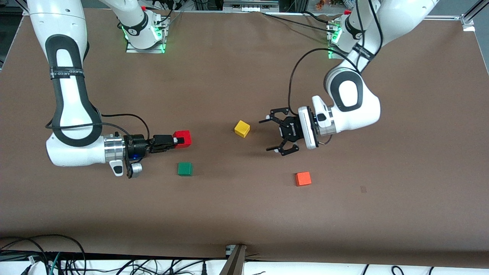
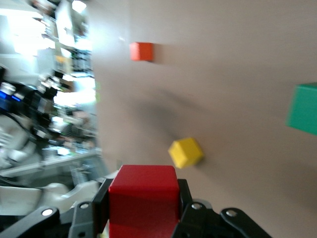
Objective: Pass red block to right arm, stack on blue
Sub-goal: 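Open the left gripper and withdraw while the right gripper carries the cube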
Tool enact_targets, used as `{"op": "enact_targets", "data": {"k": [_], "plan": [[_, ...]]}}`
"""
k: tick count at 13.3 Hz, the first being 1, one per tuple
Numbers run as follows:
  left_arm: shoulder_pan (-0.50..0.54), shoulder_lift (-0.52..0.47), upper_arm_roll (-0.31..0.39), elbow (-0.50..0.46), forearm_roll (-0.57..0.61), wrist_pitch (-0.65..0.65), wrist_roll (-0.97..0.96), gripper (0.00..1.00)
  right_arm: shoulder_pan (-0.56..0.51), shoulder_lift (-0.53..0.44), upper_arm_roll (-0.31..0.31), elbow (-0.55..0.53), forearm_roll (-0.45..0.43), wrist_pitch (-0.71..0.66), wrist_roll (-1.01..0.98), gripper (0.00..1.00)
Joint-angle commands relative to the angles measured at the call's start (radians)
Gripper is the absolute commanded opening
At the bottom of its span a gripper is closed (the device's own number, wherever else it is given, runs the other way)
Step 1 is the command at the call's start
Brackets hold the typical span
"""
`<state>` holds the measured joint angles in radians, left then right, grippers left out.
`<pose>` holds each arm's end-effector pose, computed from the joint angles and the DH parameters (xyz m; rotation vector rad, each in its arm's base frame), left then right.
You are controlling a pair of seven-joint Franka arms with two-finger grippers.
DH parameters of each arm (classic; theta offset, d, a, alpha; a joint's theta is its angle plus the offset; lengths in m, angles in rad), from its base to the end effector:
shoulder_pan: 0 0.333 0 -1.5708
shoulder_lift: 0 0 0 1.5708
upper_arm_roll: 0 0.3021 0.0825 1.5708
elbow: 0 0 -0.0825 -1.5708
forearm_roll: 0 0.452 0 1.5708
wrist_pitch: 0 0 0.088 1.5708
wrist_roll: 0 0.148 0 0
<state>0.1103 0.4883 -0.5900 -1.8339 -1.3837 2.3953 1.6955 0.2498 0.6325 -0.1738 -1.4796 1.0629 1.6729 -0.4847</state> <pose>0.6402 -0.3511 0.2578 1.7906 -0.9764 0.8219 0.7123 0.1915 0.2485 -2.1554 -0.2282 0.2252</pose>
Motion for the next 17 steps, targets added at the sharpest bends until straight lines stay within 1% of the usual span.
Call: {"op": "enact_targets", "data": {"k": [1, 2, 4, 6, 7, 8, 9, 11, 13, 15, 16, 17], "plan": [[0.035, -0.037, 0.004, 0.002, 0.182, -0.060, -0.202, 1.00, 0.012, -0.002, -0.032, 0.067, -0.197, 0.022, 0.024, 0.35], [0.058, -0.037, 0.010, 0.022, 0.255, -0.103, -0.291, 1.00, 0.012, 0.000, -0.036, 0.077, -0.275, 0.039, 0.031, 0.35], [0.098, -0.037, 0.024, 0.085, 0.461, -0.197, -0.463, 1.00, 0.016, -0.002, -0.038, 0.078, -0.426, 0.091, 0.053, 0.35], [0.133, -0.037, 0.033, 0.160, 0.650, -0.308, -0.619, 1.00, 0.025, -0.017, -0.033, 0.078, -0.605, 0.126, 0.116, 0.35], [0.150, -0.037, 0.041, 0.191, 0.710, -0.371, -0.673, 1.00, 0.046, -0.022, -0.035, 0.076, -0.706, 0.146, 0.162, 0.35], [0.167, -0.040, 0.047, 0.212, 0.754, -0.434, -0.715, 1.00, 0.060, -0.028, -0.035, 0.075, -0.778, 0.146, 0.222, 0.35], [0.186, -0.045, 0.053, 0.247, 0.808, -0.508, -0.762, 1.00, 0.068, -0.033, -0.035, 0.068, -0.826, 0.149, 0.272, 0.35], [0.209, -0.047, 0.056, 0.353, 0.947, -0.657, -0.883, 1.00, 0.069, -0.039, -0.038, 0.042, -0.856, 0.163, 0.291, 0.35], [0.209, -0.056, 0.049, 0.428, 1.067, -0.769, -1.040, 1.00, 0.072, -0.065, -0.053, -0.022, -0.906, 0.221, 0.322, 0.35], [0.197, -0.097, 0.045, 0.459, 1.176, -0.818, -1.201, 1.00, 0.075, -0.111, -0.053, -0.126, -0.937, 0.310, 0.359, 0.35], [0.175, -0.152, 0.055, 0.446, 1.230, -0.817, -1.259, 1.00, 0.075, -0.134, -0.053, -0.177, -0.946, 0.358, 0.368, 0.35], [0.123, -0.196, 0.094, 0.432, 1.308, -0.817, -1.322, 1.00, 0.075, -0.152, -0.053, -0.220, -0.946, 0.399, 0.368, 0.35]]}}
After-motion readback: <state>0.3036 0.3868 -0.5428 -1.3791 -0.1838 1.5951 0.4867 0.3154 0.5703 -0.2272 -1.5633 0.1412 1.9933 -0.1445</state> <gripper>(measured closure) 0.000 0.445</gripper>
